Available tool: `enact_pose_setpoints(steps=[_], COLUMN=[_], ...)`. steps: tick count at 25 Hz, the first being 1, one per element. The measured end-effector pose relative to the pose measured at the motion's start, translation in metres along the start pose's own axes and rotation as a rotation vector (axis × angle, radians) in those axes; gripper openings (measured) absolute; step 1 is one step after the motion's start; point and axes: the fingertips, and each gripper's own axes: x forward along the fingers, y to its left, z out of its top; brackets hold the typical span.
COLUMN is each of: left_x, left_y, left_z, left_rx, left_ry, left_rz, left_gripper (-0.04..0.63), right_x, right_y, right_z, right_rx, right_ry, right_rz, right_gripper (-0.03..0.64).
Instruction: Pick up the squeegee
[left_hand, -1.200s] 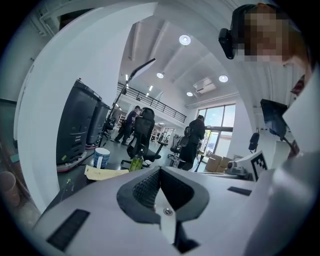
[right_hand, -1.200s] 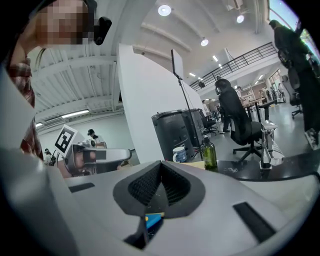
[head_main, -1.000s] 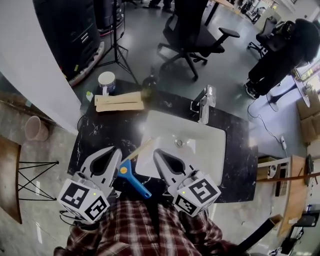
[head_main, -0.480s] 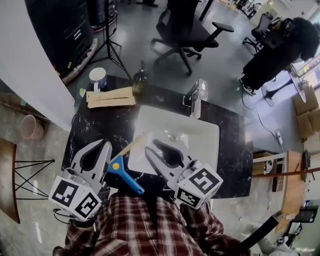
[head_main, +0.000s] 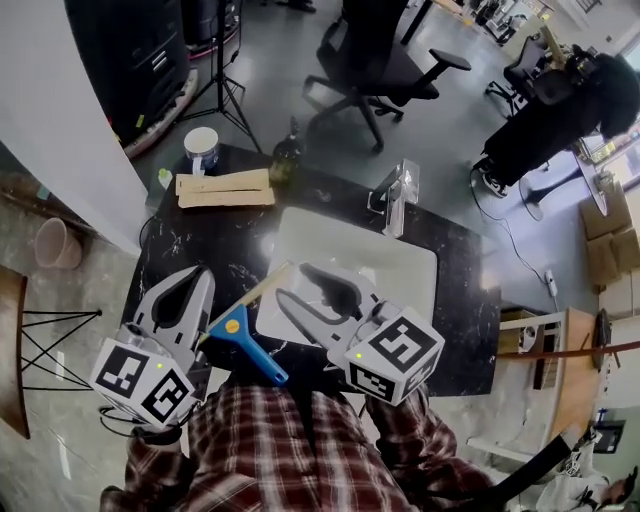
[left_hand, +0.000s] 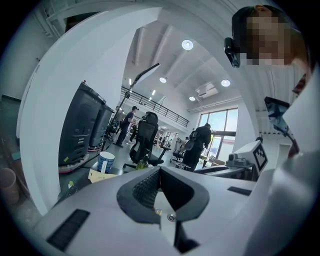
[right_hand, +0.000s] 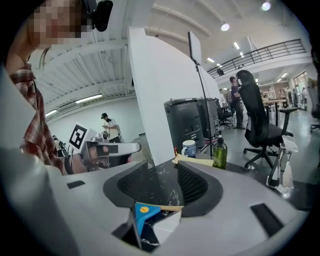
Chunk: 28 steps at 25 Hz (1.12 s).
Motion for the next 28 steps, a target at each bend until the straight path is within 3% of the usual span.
enact_pose_setpoints(steps=[12,19,28], left_x=[-0.028,-0.036,-0.053], left_y=[0.025,0.024,0.040], left_z=[-0.023,-0.047,-0.061], left_rx=[-0.066,-0.128,-0.197], left_ry=[0.003,0.013,-0.015], left_rz=[0.094,0.100,0.158], left_gripper=[0.011,0.011,0.011], right_x=[0.042,0.056,0.078], right_y=[0.051,0.060,0.064], right_z=[-0.100,-0.170,-0.198], right_rx=[0.012,0.037,-0.001], right_ry=[0.406,0.599,0.697], right_rz=[0.220,0.201,0.131], right_gripper=[0.175,0.175,0.175])
